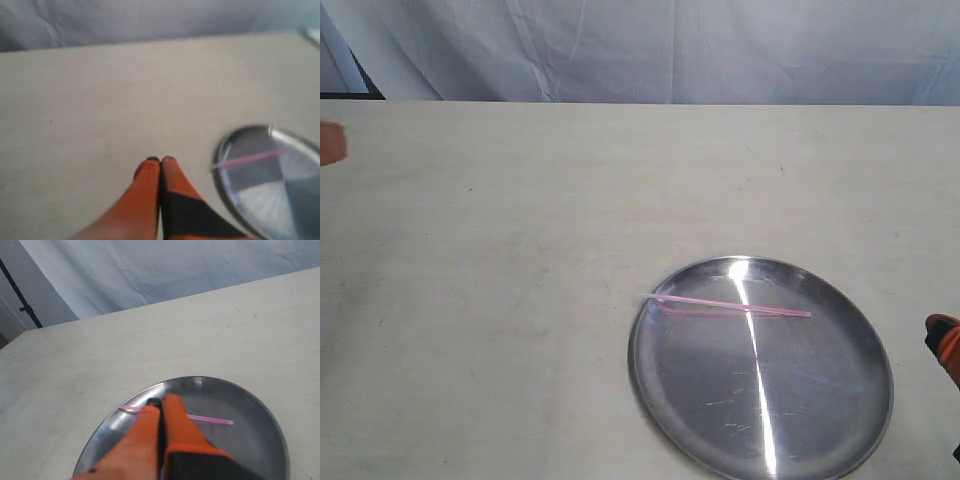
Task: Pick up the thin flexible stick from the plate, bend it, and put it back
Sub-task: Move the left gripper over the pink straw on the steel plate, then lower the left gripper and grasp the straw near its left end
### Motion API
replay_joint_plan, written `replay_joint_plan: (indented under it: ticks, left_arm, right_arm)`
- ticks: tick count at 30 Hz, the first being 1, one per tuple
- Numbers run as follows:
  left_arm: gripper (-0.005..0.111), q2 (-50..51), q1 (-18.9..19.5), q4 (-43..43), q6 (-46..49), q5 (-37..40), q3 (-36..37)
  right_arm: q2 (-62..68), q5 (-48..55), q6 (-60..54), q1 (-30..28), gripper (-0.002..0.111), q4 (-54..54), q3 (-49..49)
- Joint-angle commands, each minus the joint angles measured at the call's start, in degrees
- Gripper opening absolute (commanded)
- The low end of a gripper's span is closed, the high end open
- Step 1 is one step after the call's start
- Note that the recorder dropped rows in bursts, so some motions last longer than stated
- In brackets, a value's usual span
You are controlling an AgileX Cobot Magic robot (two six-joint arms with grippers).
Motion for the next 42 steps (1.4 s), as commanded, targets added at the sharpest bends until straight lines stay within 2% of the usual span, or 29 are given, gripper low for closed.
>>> replay_joint_plan:
  ticks: [1, 4, 7, 9, 13, 16, 19, 22, 31, 35, 42]
  left_arm:
    - [0.000, 18.01, -0.34, -1.19, 16.51, 5.10, -11.26]
    - [0.000, 28.02, -0.68, -1.52, 20.07, 5.42, -17.33]
    - [0.003, 35.51, -3.74, -1.52, 24.90, 6.65, -22.23]
    - [0.010, 39.80, -6.38, -2.21, 29.51, 6.63, -24.66]
    - [0.032, 47.45, -12.28, 0.26, 37.41, 4.02, -28.18]
    - [0.050, 52.01, -17.16, 8.35, 37.52, 0.86, -29.83]
    - [0.059, 54.95, -21.94, 15.81, 37.81, -0.38, -30.67]
    - [0.059, 56.86, -25.75, 20.58, 37.81, -2.23, -31.14]
    - [0.058, 62.76, -34.20, 21.24, 37.81, -3.91, -31.14]
    - [0.058, 64.49, -36.26, 21.09, 37.81, -2.85, -31.27]
    - [0.058, 65.63, -36.92, 19.78, 37.81, -3.42, -31.27]
  right_arm:
    - [-0.45, -0.19, -0.25, -0.01, 0.000, -0.10, 0.28]
    - [-0.45, -0.19, -0.25, -0.01, 0.000, -0.10, 0.28]
    - [-0.45, -0.19, -0.25, -0.01, 0.000, -0.10, 0.28]
    - [-0.45, -0.19, -0.25, -0.01, 0.000, -0.10, 0.28]
    - [-0.45, -0.19, -0.25, -0.01, 0.000, -0.10, 0.28]
    - [-0.45, -0.19, -0.25, -0.01, 0.000, -0.10, 0.28]
    - [-0.45, -0.19, -0.25, -0.01, 0.000, -0.10, 0.28]
    - [-0.45, -0.19, -0.25, -0.01, 0.000, -0.10, 0.28]
    - [-0.45, -0.39, -0.25, -0.01, 0.000, -0.10, 0.28]
    - [-0.45, -0.57, -0.25, -0.01, 0.000, -0.10, 0.28]
    - [-0.45, -0.57, -0.25, -0.01, 0.000, -0.10, 0.28]
